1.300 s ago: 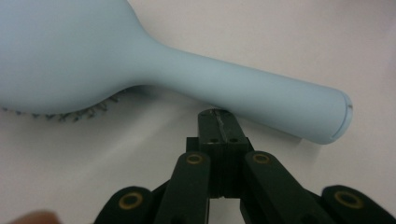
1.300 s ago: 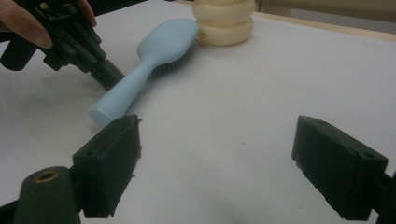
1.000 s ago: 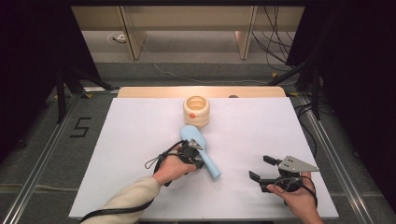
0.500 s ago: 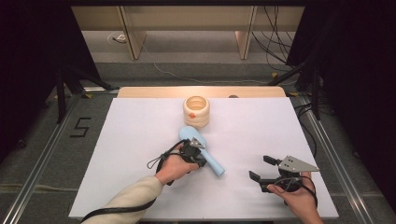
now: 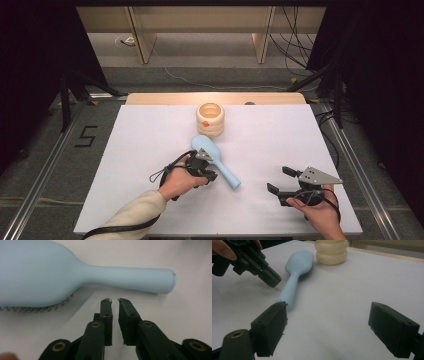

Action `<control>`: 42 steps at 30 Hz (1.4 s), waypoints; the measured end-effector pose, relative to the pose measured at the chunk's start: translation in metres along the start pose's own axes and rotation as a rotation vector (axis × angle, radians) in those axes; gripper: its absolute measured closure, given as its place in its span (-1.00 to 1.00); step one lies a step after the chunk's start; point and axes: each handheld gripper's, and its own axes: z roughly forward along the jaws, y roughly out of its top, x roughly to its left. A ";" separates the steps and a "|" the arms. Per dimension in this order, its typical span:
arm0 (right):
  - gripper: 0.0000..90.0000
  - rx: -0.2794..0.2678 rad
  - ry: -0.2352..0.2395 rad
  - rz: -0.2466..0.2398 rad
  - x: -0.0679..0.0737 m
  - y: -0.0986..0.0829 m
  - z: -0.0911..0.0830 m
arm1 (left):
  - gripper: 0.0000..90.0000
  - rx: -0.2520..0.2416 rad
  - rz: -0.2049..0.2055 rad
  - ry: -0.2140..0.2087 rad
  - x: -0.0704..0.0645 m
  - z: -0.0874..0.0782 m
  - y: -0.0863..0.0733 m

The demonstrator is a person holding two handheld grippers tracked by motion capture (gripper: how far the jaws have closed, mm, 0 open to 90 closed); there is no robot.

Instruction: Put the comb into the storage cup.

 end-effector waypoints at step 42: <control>-0.64 -0.017 -0.010 0.010 0.000 0.006 -0.003 | -1.00 -0.329 -0.066 0.178 0.043 -0.101 -0.100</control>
